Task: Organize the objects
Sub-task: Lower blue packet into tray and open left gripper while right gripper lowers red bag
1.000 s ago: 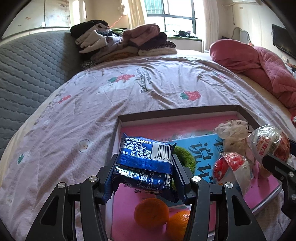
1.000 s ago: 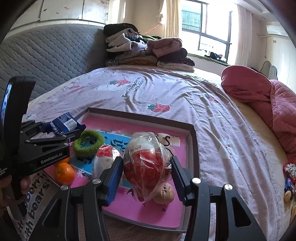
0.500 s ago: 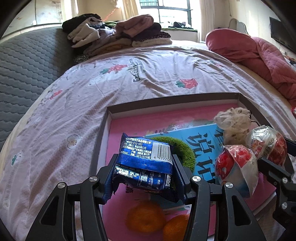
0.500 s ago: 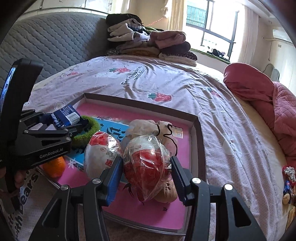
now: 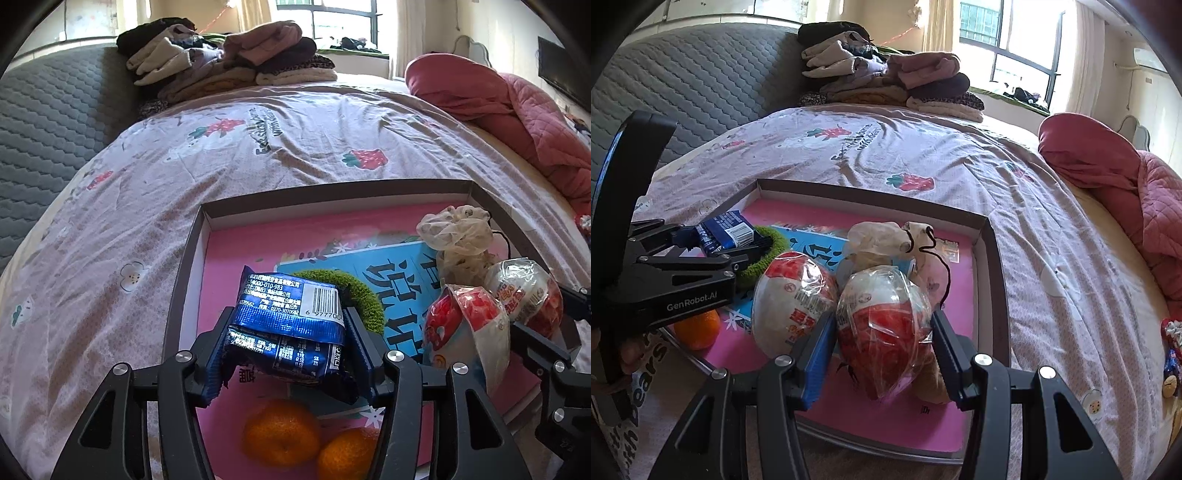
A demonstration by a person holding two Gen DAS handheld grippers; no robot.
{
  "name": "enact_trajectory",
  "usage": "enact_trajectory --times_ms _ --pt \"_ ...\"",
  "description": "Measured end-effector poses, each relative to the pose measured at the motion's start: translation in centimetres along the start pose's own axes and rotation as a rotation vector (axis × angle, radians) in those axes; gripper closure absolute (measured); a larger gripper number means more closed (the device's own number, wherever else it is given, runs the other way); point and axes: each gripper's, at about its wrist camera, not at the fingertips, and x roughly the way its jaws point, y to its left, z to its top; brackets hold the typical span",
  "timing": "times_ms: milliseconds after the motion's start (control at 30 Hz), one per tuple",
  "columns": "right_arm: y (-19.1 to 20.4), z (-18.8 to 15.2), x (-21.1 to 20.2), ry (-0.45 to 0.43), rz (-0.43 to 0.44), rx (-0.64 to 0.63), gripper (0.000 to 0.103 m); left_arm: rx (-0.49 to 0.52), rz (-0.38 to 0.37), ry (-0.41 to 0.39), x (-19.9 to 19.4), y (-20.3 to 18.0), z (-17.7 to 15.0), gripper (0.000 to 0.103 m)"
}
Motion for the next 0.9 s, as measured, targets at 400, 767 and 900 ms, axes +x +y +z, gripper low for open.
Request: enact_trajectory --times_ms 400,767,900 --pt "-0.2 -0.1 -0.8 -0.001 -0.014 0.009 0.051 -0.012 -0.026 -0.002 -0.6 0.2 -0.1 0.035" --pt "-0.7 -0.2 -2.1 -0.028 -0.006 0.039 0.049 -0.020 -0.022 -0.046 -2.4 0.2 0.0 0.029" --pt "-0.8 -0.2 -2.6 -0.034 -0.008 0.045 0.048 -0.022 0.006 -0.053 -3.2 0.2 0.0 0.029"
